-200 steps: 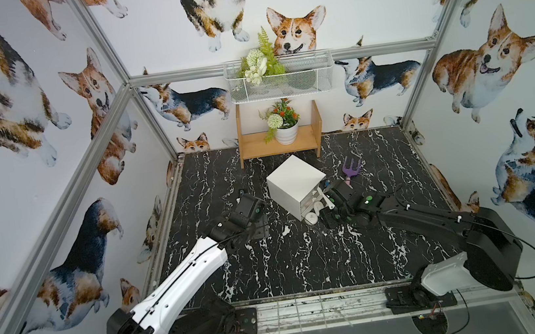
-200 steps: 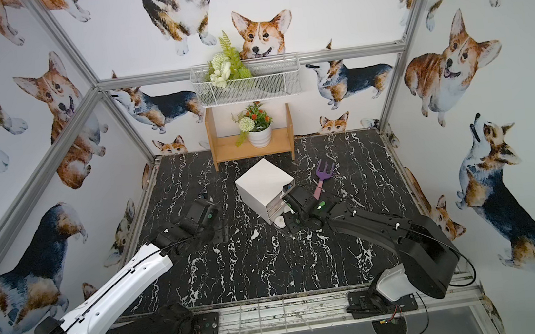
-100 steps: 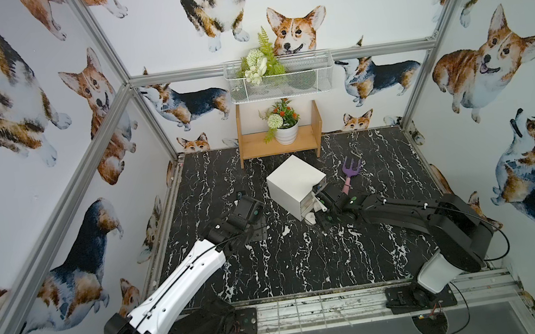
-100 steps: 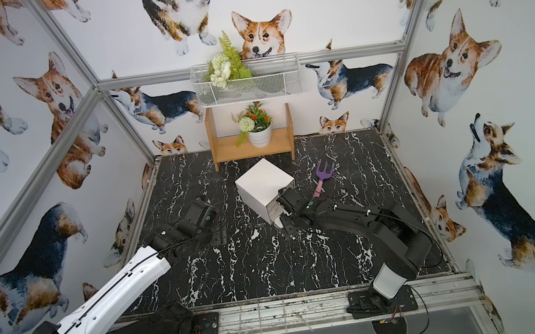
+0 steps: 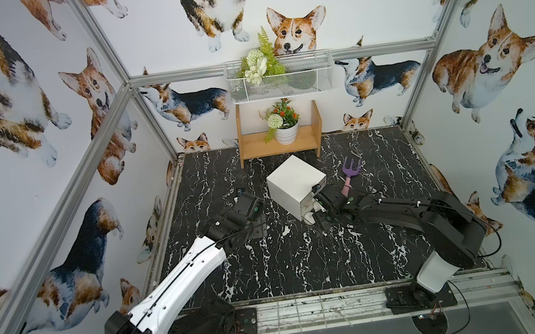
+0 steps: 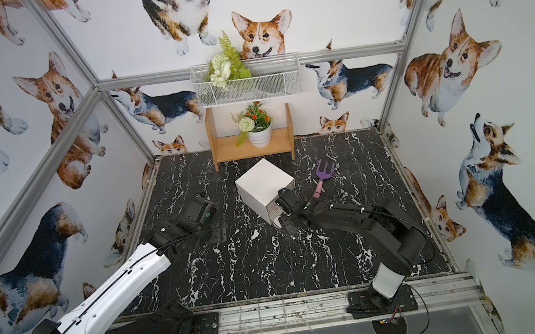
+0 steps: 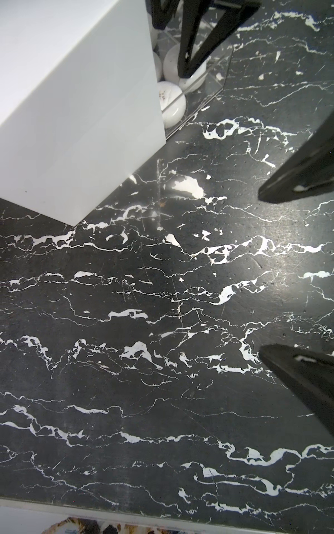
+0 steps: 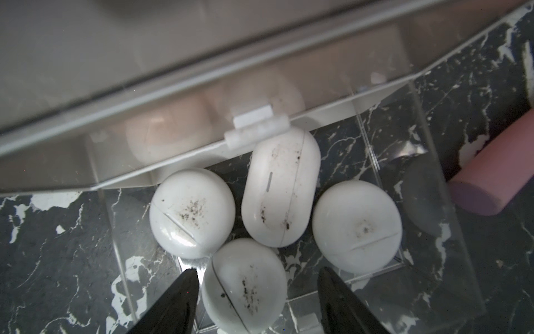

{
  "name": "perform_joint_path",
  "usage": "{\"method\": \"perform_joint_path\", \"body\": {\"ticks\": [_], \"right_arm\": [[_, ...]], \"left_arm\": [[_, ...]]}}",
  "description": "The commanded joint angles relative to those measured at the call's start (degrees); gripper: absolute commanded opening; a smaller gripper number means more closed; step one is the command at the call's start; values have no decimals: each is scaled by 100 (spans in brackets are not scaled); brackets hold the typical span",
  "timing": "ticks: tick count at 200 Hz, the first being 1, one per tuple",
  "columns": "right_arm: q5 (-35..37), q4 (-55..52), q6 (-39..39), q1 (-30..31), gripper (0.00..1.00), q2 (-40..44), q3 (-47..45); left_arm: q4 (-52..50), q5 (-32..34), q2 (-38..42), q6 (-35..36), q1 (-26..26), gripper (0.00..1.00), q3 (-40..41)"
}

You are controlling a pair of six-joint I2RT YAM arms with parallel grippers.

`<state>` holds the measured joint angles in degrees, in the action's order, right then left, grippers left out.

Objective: Put the bluetooth earphones in the drawer according to color
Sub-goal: Place the bluetooth earphone in the drawer, then close the drawer of the storage box.

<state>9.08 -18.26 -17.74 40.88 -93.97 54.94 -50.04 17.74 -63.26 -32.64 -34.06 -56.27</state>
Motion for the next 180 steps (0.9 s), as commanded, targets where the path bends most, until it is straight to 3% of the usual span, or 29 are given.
{"method": "perform_joint_path", "body": {"ticks": [1,31,52,67,92,133,163,180], "right_arm": [[18,-397,-4,16,74,211,95],[-178,-190,-347,0,73,1399,-5],[-770,338,-1182,-178,64,2461,-505],[-1304,691,-1950,-476,43,3035,-1044],[-2034,1153,-2989,-970,0,3710,-1999],[-2671,1747,-3820,-1327,0,3968,-3057],[-2765,1963,-4015,-1449,0,3764,-3324],[-2869,2075,-4057,-1579,0,3582,-3404]], "left_arm": [[-99,72,-27,97,18,83,-140],[-88,53,-268,415,91,83,-793],[-26,-154,-856,919,311,83,-1692],[34,-335,-1434,1317,464,84,-2447],[7,-639,-2571,1879,592,86,-3716],[-279,-1253,-4184,2131,611,85,-5326],[-255,-1562,-4528,2006,586,74,-5441],[-335,-1613,-4647,1875,563,73,-5374]]}}
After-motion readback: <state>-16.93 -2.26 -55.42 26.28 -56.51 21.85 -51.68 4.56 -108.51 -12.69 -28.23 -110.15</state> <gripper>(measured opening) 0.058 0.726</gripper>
